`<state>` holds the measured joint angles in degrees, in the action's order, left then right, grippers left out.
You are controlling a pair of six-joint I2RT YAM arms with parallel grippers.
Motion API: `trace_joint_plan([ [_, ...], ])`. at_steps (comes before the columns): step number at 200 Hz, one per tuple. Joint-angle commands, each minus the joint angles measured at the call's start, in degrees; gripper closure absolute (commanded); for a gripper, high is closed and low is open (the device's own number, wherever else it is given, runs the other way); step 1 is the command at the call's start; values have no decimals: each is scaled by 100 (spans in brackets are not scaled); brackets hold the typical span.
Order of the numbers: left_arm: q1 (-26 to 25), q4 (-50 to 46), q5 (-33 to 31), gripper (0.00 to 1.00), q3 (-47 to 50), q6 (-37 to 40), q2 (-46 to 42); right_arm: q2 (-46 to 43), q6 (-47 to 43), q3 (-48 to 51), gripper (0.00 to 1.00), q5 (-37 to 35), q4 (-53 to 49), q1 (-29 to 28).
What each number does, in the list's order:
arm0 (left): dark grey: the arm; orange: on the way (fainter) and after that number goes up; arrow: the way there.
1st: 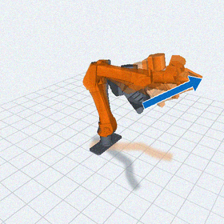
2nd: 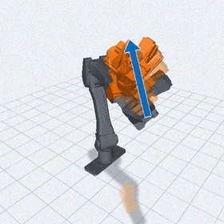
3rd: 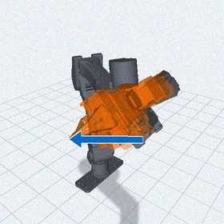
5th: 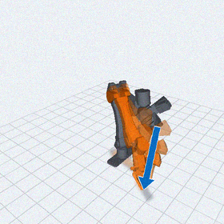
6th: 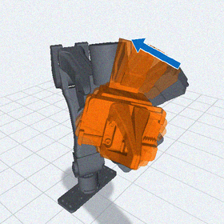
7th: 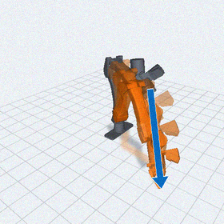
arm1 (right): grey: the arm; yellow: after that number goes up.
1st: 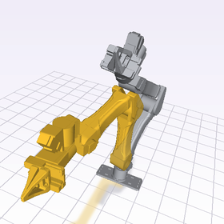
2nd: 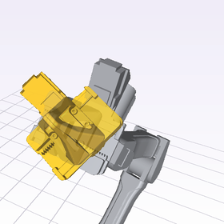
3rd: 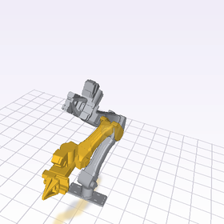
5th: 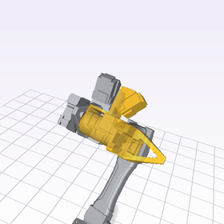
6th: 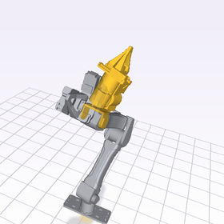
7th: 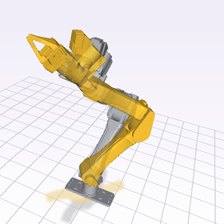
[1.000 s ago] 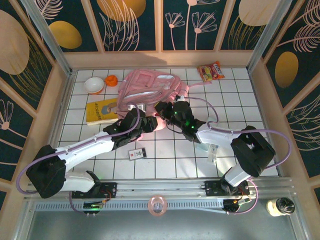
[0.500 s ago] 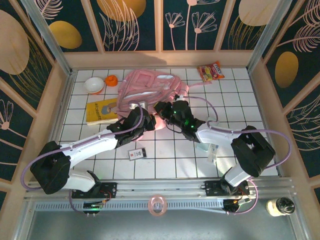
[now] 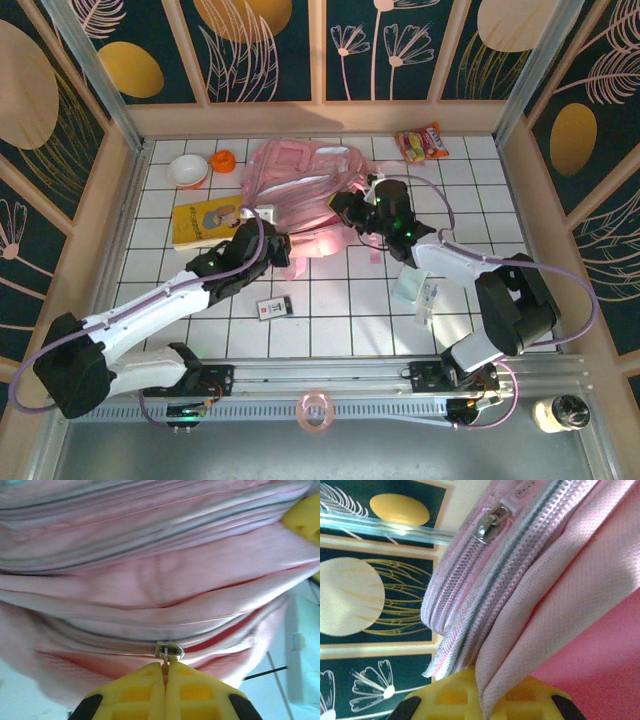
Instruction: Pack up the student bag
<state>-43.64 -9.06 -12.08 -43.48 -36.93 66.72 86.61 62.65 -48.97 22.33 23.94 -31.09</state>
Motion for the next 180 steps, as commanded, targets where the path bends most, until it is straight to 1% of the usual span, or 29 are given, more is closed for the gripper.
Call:
trace_joint_plan([
  [1, 219, -33, -10, 100, 269, 593, -241, -266, -456, -295, 100, 644, -187, 185],
  [10, 245, 211, 247, 100, 317, 665, -277, -274, -381, -266, 99, 627, -178, 163],
  [17, 244, 430, 476, 100, 348, 686, -284, -276, -249, -200, 87, 580, -80, 127],
  [27, 250, 739, 851, 100, 362, 682, -243, -278, 2, -76, 73, 499, 168, 29],
  [35, 242, 918, 1073, 100, 354, 655, -170, -252, 207, 14, 64, 395, 394, -15],
  [44, 249, 1045, 1248, 100, 305, 634, -83, -209, 466, 118, 57, 254, 645, -219],
  [60, 250, 1163, 1485, 100, 156, 644, 78, -88, 889, 280, 51, -73, 1078, -501],
  [83, 245, 1385, 1762, 100, 64, 633, 183, 169, 1343, 382, 49, -448, 1632, -857],
  [93, 245, 1394, 1805, 100, 44, 634, 201, 271, 1407, 343, 50, -466, 1729, -930],
  [97, 246, 1378, 1802, 100, 30, 639, 201, 299, 1406, 325, 53, -466, 1727, -934],
  [111, 242, 1217, 1644, 100, 20, 701, 170, 308, 1295, 265, 73, -475, 1548, -915],
  [124, 255, 986, 1293, 100, 79, 763, 78, 240, 1045, 196, 90, -403, 1313, -833],
  [136, 373, 871, 1102, 100, 216, 792, -52, 104, 749, 132, 99, -257, 1055, -708],
  [160, 772, 819, 1045, 100, 577, 929, -334, -217, -156, -175, 100, 389, 141, -281],
  [170, 882, 788, 899, 100, 669, 1087, -408, -365, -544, -303, 100, 682, -296, -83],
  [176, 955, 760, 822, 100, 697, 1181, -429, -450, -758, -372, 100, 871, -536, -62],
  [180, 1010, 752, 800, 100, 713, 1236, -431, -490, -891, -424, 100, 996, -687, 142],
])
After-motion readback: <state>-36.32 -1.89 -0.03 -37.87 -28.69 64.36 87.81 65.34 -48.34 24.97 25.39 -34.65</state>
